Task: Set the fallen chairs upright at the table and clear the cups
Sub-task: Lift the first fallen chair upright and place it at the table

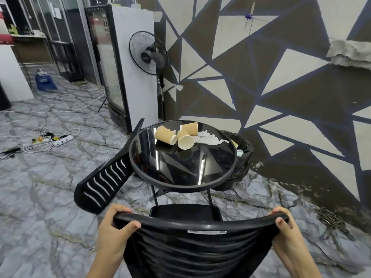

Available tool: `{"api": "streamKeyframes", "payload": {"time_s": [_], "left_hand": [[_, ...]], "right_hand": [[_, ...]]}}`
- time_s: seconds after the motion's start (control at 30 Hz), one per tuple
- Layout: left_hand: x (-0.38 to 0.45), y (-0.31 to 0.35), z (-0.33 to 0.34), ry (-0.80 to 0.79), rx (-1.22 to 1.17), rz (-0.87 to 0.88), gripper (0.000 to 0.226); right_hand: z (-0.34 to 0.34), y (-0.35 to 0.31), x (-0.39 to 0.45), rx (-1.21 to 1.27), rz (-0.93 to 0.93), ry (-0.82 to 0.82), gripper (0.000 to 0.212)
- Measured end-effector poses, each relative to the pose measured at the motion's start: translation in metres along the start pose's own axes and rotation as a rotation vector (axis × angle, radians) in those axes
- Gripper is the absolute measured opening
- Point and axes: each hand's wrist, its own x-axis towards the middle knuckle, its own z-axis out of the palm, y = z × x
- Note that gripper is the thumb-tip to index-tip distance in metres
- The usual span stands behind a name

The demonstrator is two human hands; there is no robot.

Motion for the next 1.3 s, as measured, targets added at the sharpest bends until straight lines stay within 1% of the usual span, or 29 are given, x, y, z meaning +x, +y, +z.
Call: {"api": "streamKeyframes", "payload": {"time_s": [0.07,0.17,0.23,0.27,0.3,0.33,0.37,0.4,0.43,0.47,0.5,0.53,0.6,0.67,0.77,0.8,0.9,0.93,1.03,1.1,1.13,1.2,1.23,1.3], "left_hand": [[0.0,-0.001,0.006,0.027,-0.013,0.003,0.049],[-0.002,-0.002,0.015,0.099,-0.015,0.022,0.072],[-0.008,0.0,0.027,0.124,-0.008,0.026,0.073],[-0.012,0.0,0.032,0.124,-0.01,0.041,0.07],[-0.016,-0.002,0.038,0.119,-0.017,0.06,0.065],[-0.02,-0.007,0.048,0.122,-0.02,0.073,0.061],[-0.025,-0.012,0.057,0.134,-0.022,0.075,0.061],[-0.028,-0.016,0.06,0.142,-0.032,0.064,0.066],[-0.03,-0.02,0.059,0.144,-0.035,0.046,0.071],[-0.032,-0.024,0.057,0.147,-0.035,0.023,0.075],[-0.034,-0.028,0.057,0.151,-0.037,0.002,0.079],[-0.037,-0.031,0.059,0.155,-0.035,-0.012,0.082],[-0.045,-0.035,0.061,0.145,-0.032,-0.037,0.078],[-0.053,-0.035,0.058,0.123,-0.013,-0.053,0.078],[-0.06,-0.035,0.054,0.112,0.02,-0.081,0.078],[-0.063,-0.034,0.055,0.111,0.032,-0.082,0.081],[-0.072,-0.038,0.055,0.115,0.06,-0.076,0.091],[-0.073,-0.037,0.054,0.097,0.068,-0.082,0.09],[-0.066,-0.034,0.05,0.028,0.088,-0.093,0.077],[-0.06,-0.032,0.046,0.006,0.083,-0.09,0.073],[-0.058,-0.032,0.045,0.008,0.08,-0.086,0.07],[-0.061,-0.032,0.046,0.028,0.076,-0.085,0.057],[-0.066,-0.034,0.049,0.051,0.082,-0.078,0.054],[-0.077,-0.039,0.059,0.102,0.099,-0.071,0.06]], "right_hand": [[-0.008,-0.002,0.013,-0.011,-0.007,-0.007,0.027],[-0.021,-0.004,0.039,0.011,-0.005,-0.065,0.043],[-0.027,-0.002,0.054,0.027,-0.017,-0.128,0.049],[-0.033,0.0,0.063,0.043,-0.066,-0.144,0.053],[-0.033,-0.003,0.07,0.074,-0.064,-0.172,0.052],[-0.038,-0.012,0.074,0.115,0.02,-0.232,0.038],[-0.041,-0.022,0.075,0.037,0.042,-0.286,0.014],[-0.045,-0.021,0.075,-0.08,0.004,-0.255,0.009],[-0.049,-0.016,0.078,-0.095,-0.014,-0.213,0.011],[-0.056,-0.009,0.078,-0.092,-0.036,-0.213,0.026],[-0.063,-0.001,0.081,-0.121,-0.041,-0.167,0.044],[-0.067,0.0,0.08,-0.15,-0.035,-0.165,0.054],[-0.075,-0.002,0.078,-0.243,0.014,-0.166,0.059],[-0.079,-0.008,0.072,-0.287,0.071,-0.213,0.057],[-0.08,-0.02,0.068,-0.355,0.083,-0.218,0.041],[-0.081,-0.023,0.066,-0.371,0.086,-0.23,0.038],[-0.09,-0.023,0.055,-0.371,0.114,-0.248,0.042],[-0.092,-0.021,0.049,-0.355,0.113,-0.241,0.042],[-0.091,-0.015,0.04,-0.308,0.09,-0.206,0.024],[-0.087,-0.013,0.039,-0.293,0.098,-0.228,0.019],[-0.083,-0.013,0.042,-0.296,0.099,-0.245,0.02],[-0.077,-0.015,0.052,-0.315,0.082,-0.283,0.032],[-0.075,-0.018,0.058,-0.316,0.078,-0.295,0.038],[-0.075,-0.025,0.069,-0.295,0.097,-0.302,0.04]]}}
